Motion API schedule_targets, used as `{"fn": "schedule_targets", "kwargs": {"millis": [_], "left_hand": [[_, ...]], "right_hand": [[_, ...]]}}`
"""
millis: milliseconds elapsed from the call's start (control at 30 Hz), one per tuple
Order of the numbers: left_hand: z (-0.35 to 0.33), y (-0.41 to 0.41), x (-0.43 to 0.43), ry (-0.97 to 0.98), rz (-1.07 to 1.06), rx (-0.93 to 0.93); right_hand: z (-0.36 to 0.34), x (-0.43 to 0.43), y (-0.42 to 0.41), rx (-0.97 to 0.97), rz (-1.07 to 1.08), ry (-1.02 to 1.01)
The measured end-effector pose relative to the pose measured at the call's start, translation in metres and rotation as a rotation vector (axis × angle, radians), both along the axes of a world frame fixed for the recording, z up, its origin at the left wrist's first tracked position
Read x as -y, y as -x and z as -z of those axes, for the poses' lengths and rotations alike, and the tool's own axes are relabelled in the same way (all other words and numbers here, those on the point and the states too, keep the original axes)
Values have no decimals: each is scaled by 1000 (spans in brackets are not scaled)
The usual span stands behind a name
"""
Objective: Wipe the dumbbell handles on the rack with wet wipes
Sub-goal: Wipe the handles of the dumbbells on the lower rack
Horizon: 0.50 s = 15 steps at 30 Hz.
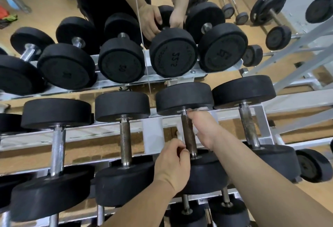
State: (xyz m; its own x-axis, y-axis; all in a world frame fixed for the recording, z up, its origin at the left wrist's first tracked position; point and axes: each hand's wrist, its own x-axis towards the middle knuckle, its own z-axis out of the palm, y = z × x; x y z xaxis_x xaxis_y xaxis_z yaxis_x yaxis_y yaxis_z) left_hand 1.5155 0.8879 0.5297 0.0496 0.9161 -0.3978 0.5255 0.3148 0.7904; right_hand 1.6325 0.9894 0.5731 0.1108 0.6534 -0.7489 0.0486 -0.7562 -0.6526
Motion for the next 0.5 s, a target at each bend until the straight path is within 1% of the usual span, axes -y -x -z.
{"fn": "schedule_targets", "kwargs": {"millis": [33,133,233,300,333,433,467,500], "left_hand": [[-1,0,0,5,-3,5],[-3,0,0,3,-13,16],[-4,1,1,16,-31,38],[-2,1,1,8,-38,44],[-2,1,1,5,-40,49],[-1,0,0,11,-35,62],[-1,0,1,14,-32,66],[0,0,1,16,-34,66]], "right_hand": [[1,0,4,33,-30,5],[-1,15,5,176,-311,55],[-2,31,-7,220,-488,152],[0,28,-10,194,-459,154],[2,23,-8,170,-395,134],[8,-1,0,54,-108,60],[11,-5,2,63,-82,35],[12,-6,4,95,-121,23]]}}
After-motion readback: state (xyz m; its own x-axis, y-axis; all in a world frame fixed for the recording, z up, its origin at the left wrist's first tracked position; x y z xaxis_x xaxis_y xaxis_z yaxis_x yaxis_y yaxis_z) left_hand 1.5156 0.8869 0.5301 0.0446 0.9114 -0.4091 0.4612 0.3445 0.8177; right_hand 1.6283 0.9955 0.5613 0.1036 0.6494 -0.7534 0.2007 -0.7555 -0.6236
